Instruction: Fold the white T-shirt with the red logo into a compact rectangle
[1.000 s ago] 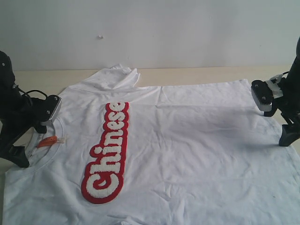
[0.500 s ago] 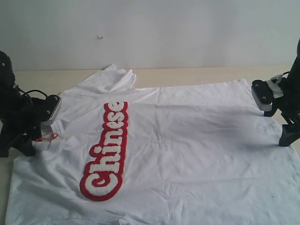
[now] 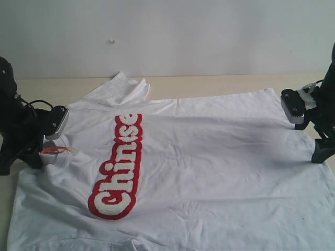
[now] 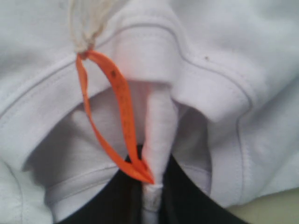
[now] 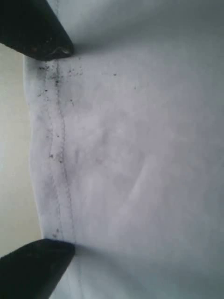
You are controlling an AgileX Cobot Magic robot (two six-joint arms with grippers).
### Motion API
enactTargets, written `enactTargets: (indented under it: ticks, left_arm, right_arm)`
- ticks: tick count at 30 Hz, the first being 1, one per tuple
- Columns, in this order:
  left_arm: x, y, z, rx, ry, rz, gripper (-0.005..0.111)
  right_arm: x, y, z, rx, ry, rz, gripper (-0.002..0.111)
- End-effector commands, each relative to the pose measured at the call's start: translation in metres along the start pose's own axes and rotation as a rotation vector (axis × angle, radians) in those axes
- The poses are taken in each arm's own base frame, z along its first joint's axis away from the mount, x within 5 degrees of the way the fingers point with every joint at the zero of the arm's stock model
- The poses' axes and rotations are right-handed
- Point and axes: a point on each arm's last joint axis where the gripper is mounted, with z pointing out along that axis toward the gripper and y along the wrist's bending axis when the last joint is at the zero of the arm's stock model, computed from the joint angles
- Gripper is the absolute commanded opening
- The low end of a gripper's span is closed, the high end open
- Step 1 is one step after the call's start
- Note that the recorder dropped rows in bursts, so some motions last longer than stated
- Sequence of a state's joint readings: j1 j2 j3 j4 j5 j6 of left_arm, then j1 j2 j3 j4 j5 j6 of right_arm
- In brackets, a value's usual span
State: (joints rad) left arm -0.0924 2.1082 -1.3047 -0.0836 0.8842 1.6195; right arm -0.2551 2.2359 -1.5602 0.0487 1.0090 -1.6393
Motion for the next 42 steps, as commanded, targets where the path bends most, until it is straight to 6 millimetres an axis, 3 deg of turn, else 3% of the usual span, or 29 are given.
enactTargets:
  ticks: [1, 42]
  left_arm:
    - [0.0041, -0.0106, 0.0228, 0.116, 0.015, 0.005, 0.0]
    - [0.004, -0.0106, 0.0228, 0.116, 0.013, 0.004, 0.0]
  right_arm:
    - [0.0004, 0.0007, 0.0115, -0.018, -0.007, -0.002, 0.104]
    - [-0.0013, 0.0005, 0.0115, -0.017, -0.025, 0.01, 0.104]
